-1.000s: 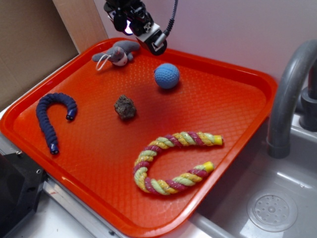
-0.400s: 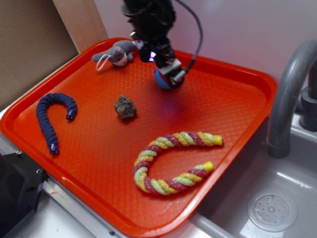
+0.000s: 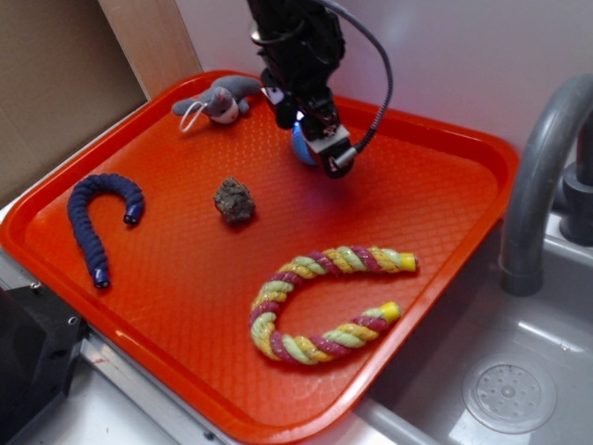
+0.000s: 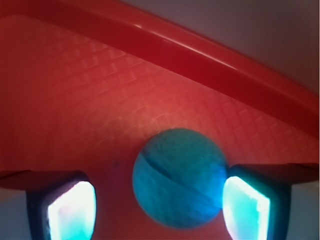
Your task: Grab the blue ball.
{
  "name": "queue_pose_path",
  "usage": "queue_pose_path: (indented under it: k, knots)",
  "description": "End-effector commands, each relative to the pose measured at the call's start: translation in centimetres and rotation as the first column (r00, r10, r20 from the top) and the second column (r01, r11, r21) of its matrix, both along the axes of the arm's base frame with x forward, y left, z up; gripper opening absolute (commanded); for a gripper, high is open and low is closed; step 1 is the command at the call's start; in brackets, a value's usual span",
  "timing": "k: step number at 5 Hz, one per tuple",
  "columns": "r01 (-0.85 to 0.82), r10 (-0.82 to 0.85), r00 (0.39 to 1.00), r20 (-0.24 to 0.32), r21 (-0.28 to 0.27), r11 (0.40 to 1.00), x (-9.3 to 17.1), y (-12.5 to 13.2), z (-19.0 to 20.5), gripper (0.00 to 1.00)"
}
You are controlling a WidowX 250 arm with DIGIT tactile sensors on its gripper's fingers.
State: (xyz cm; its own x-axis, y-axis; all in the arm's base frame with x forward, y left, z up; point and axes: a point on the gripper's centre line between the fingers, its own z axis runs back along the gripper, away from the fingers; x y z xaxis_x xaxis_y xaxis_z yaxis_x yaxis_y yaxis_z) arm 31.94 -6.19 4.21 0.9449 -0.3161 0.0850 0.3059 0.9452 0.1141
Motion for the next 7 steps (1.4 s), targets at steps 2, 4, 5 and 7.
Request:
queue_pose_path:
  k: [2,4,5,7]
  knots:
    - [-0.086,0.085,0.996,-0.029,-0.019,0.996,0.2,2.1,0.8,0.00]
    - [-0.372,0.376,0.927,0.007,-0.115,0.921,-5.7,5.6,10.2,0.00]
    - [-0.393,0.398,0.917,-0.008,-0.178,0.902,-8.4,7.0,15.0,0.00]
    - [-0.351,0.365,0.931,0.004,-0.268,0.897,-9.8,7.7,17.8,0.00]
